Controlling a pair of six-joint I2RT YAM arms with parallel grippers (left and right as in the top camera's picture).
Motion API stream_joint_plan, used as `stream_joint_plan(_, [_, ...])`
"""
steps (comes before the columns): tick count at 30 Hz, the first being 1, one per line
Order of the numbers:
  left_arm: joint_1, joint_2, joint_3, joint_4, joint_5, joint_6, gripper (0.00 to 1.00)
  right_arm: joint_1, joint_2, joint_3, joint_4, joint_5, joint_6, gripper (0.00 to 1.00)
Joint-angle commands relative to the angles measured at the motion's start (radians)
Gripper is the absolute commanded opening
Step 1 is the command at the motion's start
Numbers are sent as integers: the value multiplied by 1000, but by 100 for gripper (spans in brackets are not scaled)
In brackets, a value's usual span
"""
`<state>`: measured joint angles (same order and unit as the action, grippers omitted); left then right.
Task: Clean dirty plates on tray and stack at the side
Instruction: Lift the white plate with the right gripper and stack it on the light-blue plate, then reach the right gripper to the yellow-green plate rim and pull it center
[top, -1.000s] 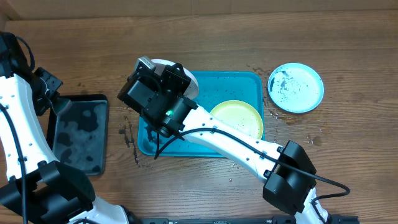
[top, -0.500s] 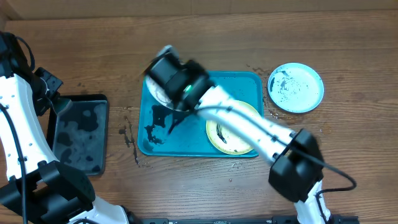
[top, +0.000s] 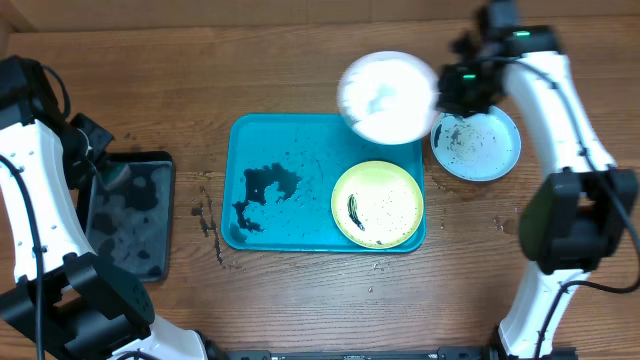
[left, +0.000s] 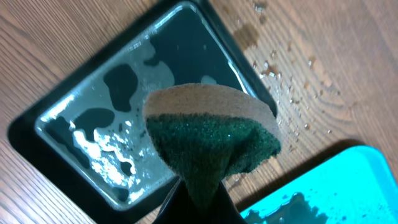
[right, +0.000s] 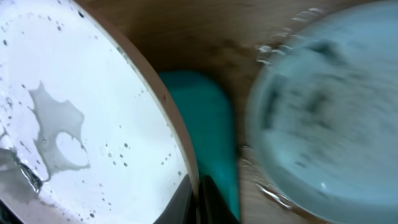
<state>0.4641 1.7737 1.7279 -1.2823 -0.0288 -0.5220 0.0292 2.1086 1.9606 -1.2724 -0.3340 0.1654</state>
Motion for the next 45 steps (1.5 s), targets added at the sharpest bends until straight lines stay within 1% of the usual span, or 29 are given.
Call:
stream_joint_plan(1, [-13, 5, -35, 12, 33, -5, 4, -87, -33, 6, -44, 84, 15, 4])
stream_joint_plan(4, [-16, 5, -55, 26, 35, 2, 4, -163, -32, -35, -39, 193, 52, 4])
stream_joint_plan(7, [-16, 5, -58, 27, 49, 4, 4, -202, -32, -77, -14, 264, 89, 4])
stream_joint_plan(9, [-16, 5, -58, 30, 55, 6, 4, -229, -32, -129, 45, 324, 128, 4])
stream_joint_plan(12, [-16, 5, -58, 30, 56, 5, 4, -248, -32, -192, 105, 326, 127, 4])
stream_joint_plan(20, [-16, 5, -58, 32, 56, 5, 4, -249, -32, -254, 112, 325, 128, 4])
stream_joint_plan(21, [-16, 5, -58, 32, 56, 5, 4, -249, -32, -254, 107, 325, 128, 13])
stream_joint_plan(23, [-16, 5, -58, 33, 56, 5, 4, -249, -32, -254, 92, 325, 128, 36])
stream_joint_plan(24, [-16, 5, -58, 32, 56, 5, 4, -249, -32, -254, 82, 322, 128, 42])
stream_joint_plan(26, [-18, 5, -58, 33, 56, 5, 4, -249, -32, -251, 55, 299, 128, 49])
stream_joint_plan(30, [-20, 5, -58, 34, 56, 5, 4, -249, -43, -220, -14, 202, 123, 49])
stream_joint_plan(32, [-20, 5, -58, 34, 56, 5, 4, -239, -63, -214, -32, 80, 63, 49])
stream_joint_plan(34, [-20, 5, -58, 34, 56, 5, 4, -215, -85, -214, -44, -72, -47, 49])
stream_joint_plan(36, [-20, 5, -58, 34, 56, 6, 4, -176, -98, -214, -55, -151, -101, 49])
stream_joint_plan(37, [-20, 5, -58, 34, 56, 5, 4, -155, -98, -214, -59, -158, -113, 49])
stream_joint_plan(38, [-20, 5, -58, 34, 56, 5, 4, -97, -98, -216, -61, -129, -122, 49])
stream_joint_plan(45, [-28, 5, -58, 34, 56, 6, 4, 136, -96, -274, 21, 181, -122, 49])
